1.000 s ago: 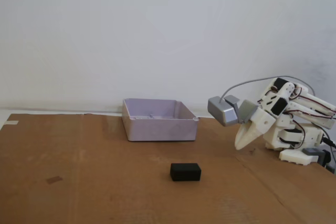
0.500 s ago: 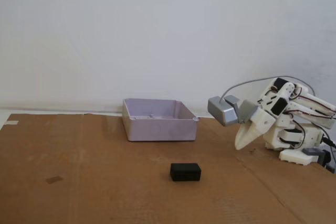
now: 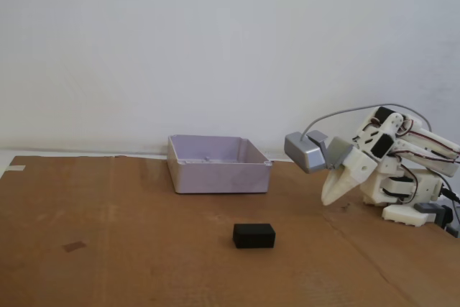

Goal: Grasp a block and put it in the box.

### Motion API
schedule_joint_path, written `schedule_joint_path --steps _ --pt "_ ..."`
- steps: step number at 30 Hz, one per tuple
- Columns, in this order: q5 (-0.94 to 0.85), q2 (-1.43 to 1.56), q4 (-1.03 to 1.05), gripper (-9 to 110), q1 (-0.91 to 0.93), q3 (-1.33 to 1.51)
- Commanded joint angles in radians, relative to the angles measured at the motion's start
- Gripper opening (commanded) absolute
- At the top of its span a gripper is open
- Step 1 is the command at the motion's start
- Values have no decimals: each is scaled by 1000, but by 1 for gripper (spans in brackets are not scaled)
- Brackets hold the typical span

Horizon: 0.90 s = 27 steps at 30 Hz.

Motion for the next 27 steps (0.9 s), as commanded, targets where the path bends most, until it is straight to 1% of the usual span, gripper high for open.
schedule_joint_path --steps 1,23,27 --pt "8 26 175 0 15 46" --pt "17 21 160 0 12 29" --pt "17 -58 37 0 11 -23"
